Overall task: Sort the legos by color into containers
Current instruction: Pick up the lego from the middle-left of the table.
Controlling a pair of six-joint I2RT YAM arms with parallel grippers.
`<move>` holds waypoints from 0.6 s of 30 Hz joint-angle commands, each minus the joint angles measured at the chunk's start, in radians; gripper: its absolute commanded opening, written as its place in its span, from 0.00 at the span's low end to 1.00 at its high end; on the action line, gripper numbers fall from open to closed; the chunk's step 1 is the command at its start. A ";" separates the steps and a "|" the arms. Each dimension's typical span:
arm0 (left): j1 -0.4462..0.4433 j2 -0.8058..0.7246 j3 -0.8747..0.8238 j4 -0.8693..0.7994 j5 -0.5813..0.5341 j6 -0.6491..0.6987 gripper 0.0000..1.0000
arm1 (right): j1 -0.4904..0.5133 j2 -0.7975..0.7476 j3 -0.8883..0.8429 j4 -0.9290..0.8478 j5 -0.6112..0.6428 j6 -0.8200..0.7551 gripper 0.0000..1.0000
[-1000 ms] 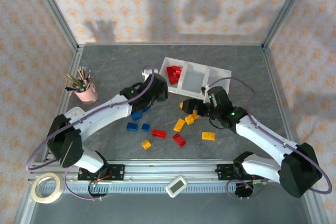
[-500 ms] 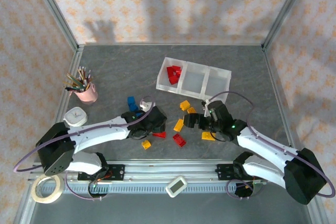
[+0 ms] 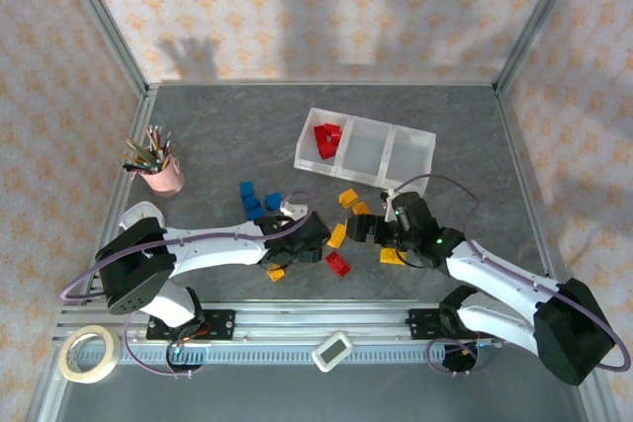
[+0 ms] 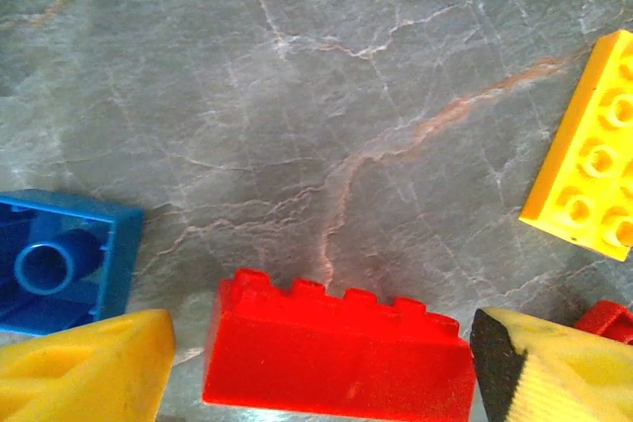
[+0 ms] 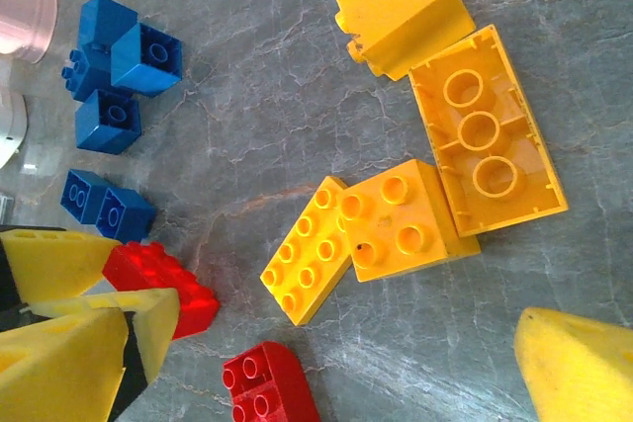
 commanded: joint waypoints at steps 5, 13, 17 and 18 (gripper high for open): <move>-0.009 0.062 0.017 0.007 0.012 -0.003 0.83 | 0.005 0.005 -0.001 0.031 0.030 0.001 1.00; -0.009 0.103 0.021 0.075 0.017 0.000 0.80 | 0.006 0.013 0.002 0.035 0.034 -0.002 1.00; -0.009 0.127 0.033 0.084 0.017 0.005 0.72 | 0.005 0.012 0.007 0.028 0.032 -0.003 1.00; -0.009 0.127 0.033 0.081 0.013 0.003 0.69 | 0.006 0.011 0.007 0.026 0.033 -0.003 1.00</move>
